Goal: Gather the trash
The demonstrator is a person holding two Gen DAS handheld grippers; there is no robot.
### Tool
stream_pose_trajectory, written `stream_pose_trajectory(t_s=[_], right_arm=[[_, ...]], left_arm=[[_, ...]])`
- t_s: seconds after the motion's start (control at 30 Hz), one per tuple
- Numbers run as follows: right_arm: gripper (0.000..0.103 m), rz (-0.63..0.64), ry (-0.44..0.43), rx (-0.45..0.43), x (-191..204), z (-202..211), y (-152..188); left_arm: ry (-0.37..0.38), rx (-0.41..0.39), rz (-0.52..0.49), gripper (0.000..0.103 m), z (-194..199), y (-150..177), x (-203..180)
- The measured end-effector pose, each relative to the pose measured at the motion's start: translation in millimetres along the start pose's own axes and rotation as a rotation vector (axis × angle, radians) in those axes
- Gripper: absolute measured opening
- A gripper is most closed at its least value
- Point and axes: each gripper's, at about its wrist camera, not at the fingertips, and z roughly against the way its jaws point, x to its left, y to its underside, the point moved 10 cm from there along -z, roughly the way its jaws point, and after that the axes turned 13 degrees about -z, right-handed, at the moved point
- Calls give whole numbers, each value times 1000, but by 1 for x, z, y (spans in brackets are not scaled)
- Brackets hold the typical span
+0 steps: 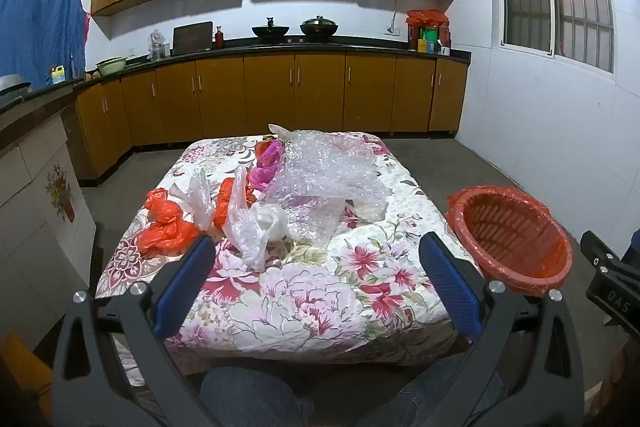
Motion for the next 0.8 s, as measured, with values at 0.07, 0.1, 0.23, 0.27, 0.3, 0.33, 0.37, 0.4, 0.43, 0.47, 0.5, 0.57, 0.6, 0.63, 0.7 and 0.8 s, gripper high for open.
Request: stream_pose_trajectory(t_s=[0.07, 0.1, 0.23, 0.27, 0.3, 0.33, 0.37, 0.4, 0.43, 0.47, 0.5, 0.57, 0.6, 0.63, 0.7, 0.8], right_arm=[[101, 0, 0, 0, 0, 0, 0], [101, 0, 0, -1, 0, 0, 0], [101, 1, 0, -2, 0, 1, 0], [101, 1, 1, 2, 0, -1, 1], [101, 1, 1, 2, 0, -1, 1], [101, 0, 1, 3, 0, -1, 1], [101, 0, 1, 2, -1, 0, 1], [101, -1, 1, 2, -1, 0, 1], [101, 0, 1, 2, -1, 0, 1], [101, 1, 1, 3, -1, 0, 1], [101, 1, 1, 3, -1, 0, 1], [101, 1, 1, 3, -1, 1, 1], [101, 0, 1, 3, -1, 1, 1], [101, 0, 0, 3, -1, 1, 1], [101, 0, 1, 3, -1, 0, 1], [101, 0, 1, 4, -1, 0, 1]], left_arm=[[-1, 0, -1, 99, 0, 0, 0], [-2, 0, -1, 99, 0, 0, 0], [-2, 2, 0, 99, 0, 0, 1], [-2, 1, -2, 99, 0, 0, 0], [-2, 1, -2, 99, 0, 0, 0], [-2, 1, -2, 99, 0, 0, 0], [-2, 0, -2, 99, 1, 0, 0], [-2, -1, -3, 99, 1, 0, 0], [-3, -1, -3, 99, 1, 0, 0], [-3, -2, -3, 99, 2, 0, 0], [-2, -2, -3, 99, 2, 0, -1], [-2, 3, -2, 99, 0, 0, 0], [-1, 2, -2, 99, 0, 0, 0], [-1, 3, -2, 99, 0, 0, 0], [-1, 3, -2, 99, 0, 0, 0], [-1, 3, -3, 99, 0, 0, 0]])
